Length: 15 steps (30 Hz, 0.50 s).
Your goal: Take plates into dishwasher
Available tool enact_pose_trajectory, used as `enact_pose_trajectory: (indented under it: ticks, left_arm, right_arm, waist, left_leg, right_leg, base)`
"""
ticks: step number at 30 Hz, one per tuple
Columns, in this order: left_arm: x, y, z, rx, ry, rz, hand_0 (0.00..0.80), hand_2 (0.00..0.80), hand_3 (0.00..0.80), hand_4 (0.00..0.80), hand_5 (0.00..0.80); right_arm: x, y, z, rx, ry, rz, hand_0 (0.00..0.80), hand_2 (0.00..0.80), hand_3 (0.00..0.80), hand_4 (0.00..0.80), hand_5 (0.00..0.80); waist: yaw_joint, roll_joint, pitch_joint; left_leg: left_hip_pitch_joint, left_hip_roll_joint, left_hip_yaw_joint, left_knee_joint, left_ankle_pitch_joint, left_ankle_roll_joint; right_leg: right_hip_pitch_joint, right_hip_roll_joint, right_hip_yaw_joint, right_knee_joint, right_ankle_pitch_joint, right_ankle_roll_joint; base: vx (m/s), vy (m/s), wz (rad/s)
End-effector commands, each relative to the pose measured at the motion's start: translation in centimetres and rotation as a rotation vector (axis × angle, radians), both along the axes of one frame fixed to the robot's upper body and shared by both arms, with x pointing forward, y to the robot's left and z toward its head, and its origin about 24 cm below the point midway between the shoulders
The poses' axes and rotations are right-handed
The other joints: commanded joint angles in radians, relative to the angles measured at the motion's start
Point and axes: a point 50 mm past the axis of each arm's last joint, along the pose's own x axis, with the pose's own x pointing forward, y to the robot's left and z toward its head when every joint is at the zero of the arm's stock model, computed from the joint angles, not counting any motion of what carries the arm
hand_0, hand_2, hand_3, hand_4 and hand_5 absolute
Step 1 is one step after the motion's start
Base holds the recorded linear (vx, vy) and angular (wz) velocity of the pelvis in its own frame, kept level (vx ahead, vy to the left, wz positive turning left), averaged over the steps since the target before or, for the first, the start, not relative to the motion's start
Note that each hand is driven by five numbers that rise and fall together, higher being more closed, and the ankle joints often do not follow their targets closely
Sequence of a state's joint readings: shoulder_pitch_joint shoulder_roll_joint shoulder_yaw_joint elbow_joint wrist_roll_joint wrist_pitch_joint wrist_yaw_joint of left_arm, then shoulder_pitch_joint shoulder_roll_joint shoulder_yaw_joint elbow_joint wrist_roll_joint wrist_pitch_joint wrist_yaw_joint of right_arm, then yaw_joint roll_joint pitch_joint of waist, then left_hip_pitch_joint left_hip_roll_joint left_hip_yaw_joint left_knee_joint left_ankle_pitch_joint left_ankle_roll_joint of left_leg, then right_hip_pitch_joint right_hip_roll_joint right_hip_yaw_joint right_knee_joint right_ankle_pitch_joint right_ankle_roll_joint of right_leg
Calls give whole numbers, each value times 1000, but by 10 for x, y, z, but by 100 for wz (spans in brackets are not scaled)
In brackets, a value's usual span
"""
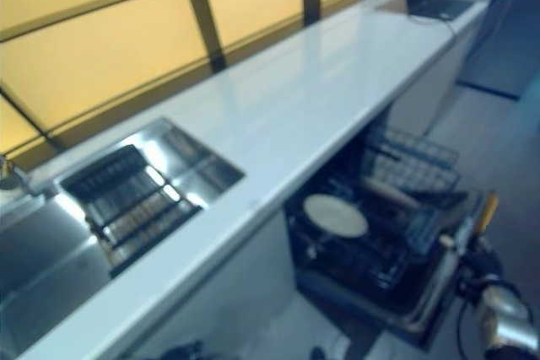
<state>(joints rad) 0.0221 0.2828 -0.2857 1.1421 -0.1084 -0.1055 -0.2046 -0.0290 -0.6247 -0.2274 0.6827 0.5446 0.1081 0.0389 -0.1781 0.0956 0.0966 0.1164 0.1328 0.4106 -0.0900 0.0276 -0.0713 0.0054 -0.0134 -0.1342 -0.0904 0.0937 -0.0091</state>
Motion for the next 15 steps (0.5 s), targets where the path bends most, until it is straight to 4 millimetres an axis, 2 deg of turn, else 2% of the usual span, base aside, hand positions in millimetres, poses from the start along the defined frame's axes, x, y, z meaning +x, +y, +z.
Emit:
enact_pose_trajectory:
  ticks: [1,8,15]
  left_arm:
    - [36,25,16,80,-105,2,0,0,0,0,0]
    - [59,13,22,43,-173,-13,0,0,0,0,0]
    - [72,9,27,28,-202,-23,0,0,0,0,0]
  right_arm:
    - [18,0,7,34,-127,-28,0,0,0,0,0]
    - [17,0,-7,46,-68,-61,0,0,0,0,0]
    - [6,4,-26,83,8,-86,0,0,0,0,0]
  waist:
    - [7,-30,38]
    - [14,24,85]
    - [13,45,117]
  left_leg:
    - [17,-46,15,3,-89,61]
    - [-35,-52,-19,3,-57,53]
    - [-73,-54,-33,3,-33,46]
  right_leg:
    - [30,-19,-39,4,-113,15]
    - [-5,-34,-59,12,-117,9]
    - [-32,-39,-71,21,-119,4]
  base:
    - [-67,-32,12]
    - [-66,-7,16]
    - [-42,2,5]
